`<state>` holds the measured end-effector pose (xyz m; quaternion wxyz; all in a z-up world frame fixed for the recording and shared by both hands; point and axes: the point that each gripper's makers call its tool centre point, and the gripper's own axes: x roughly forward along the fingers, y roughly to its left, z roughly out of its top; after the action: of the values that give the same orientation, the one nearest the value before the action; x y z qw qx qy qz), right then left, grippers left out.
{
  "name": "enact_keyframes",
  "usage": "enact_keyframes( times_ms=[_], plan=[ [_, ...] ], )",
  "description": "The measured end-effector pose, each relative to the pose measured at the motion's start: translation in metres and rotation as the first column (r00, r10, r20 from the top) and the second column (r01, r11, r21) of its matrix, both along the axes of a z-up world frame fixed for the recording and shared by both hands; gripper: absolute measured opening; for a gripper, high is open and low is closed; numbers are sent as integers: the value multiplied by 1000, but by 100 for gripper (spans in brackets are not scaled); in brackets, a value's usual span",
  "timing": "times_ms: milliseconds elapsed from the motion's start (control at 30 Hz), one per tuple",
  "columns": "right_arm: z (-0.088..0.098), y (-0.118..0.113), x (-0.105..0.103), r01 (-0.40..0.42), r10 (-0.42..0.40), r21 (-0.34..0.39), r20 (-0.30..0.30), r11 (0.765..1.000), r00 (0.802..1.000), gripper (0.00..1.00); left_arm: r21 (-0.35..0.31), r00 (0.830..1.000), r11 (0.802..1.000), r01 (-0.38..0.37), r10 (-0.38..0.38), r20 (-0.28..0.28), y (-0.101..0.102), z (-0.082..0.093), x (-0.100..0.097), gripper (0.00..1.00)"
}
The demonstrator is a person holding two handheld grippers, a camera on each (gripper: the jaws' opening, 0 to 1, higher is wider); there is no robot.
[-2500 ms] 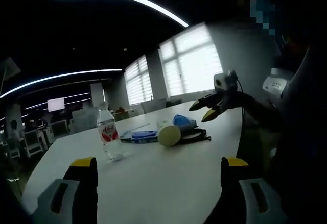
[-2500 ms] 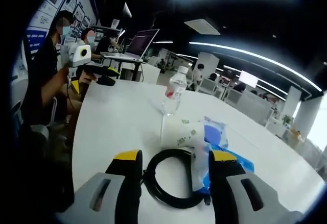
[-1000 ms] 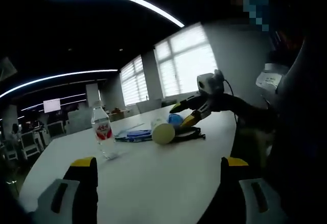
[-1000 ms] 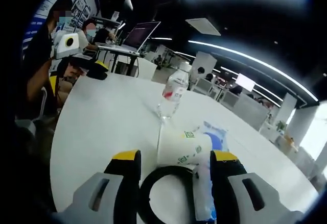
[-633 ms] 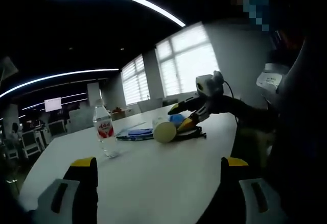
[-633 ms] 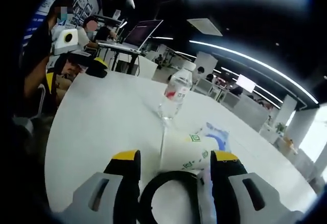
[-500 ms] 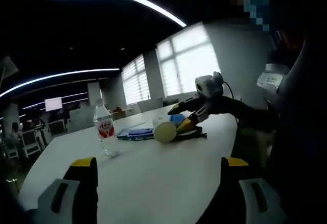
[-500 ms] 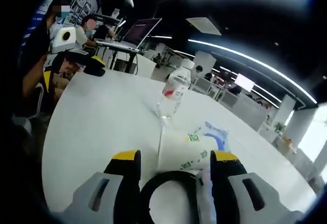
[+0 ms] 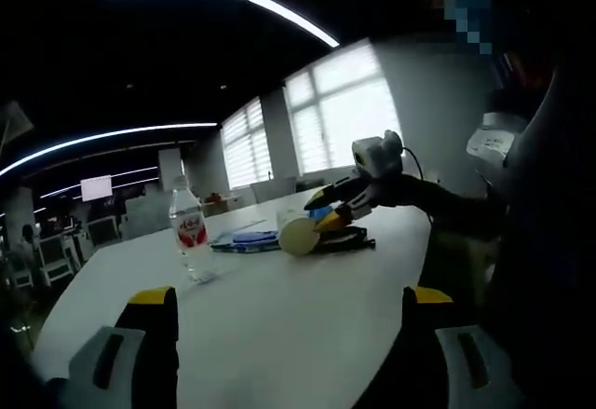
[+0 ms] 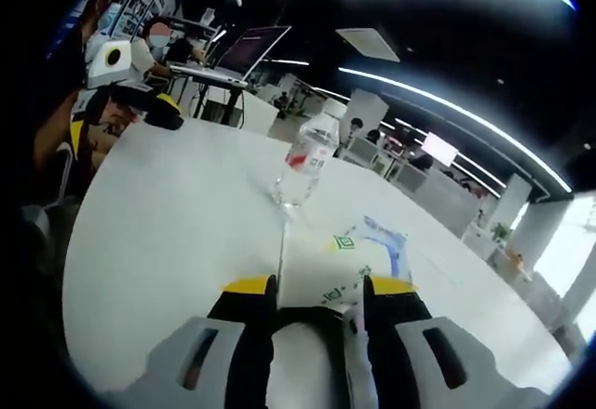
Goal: Arrange the tabletop items into an orderly group along one side of the table until the central work area is clear of visible clutter.
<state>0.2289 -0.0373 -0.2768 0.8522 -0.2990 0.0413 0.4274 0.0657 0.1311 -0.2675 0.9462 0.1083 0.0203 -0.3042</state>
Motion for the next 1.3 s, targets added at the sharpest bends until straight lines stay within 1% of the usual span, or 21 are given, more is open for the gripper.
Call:
enact_keyframes(
  times_ms=[267,433,533,667,800,1033,1300],
  plan=[
    [4,-4,1,1,-1,18,5,1000,1000,21,5,1000,1000,3,-3,-10,-3,-4,1,100],
    [7,-9,4,17,-17,31,15,999,1000,15,9,1000,1000,5,-5,-11,-3,-4,1,100],
    [9,-12,5,21,-22,37,21,999,1000,10,9,1000,1000,4,-4,-8,-3,-3,1,100],
    [14,-16,6,24,-26,48,32,999,999,5,11,1000,1000,3,-3,-4,-2,-1,1,100],
    [14,-18,8,26,-28,49,35,998,999,1,10,1000,1000,0,0,-6,-1,-1,1,100],
    [9,-17,7,17,-18,42,24,999,1000,1,18,1000,1000,4,-4,-15,-2,-4,2,100],
    [14,-18,8,14,-16,55,31,998,999,0,25,1000,1000,9,-9,-18,-7,-4,3,100]
  ],
)
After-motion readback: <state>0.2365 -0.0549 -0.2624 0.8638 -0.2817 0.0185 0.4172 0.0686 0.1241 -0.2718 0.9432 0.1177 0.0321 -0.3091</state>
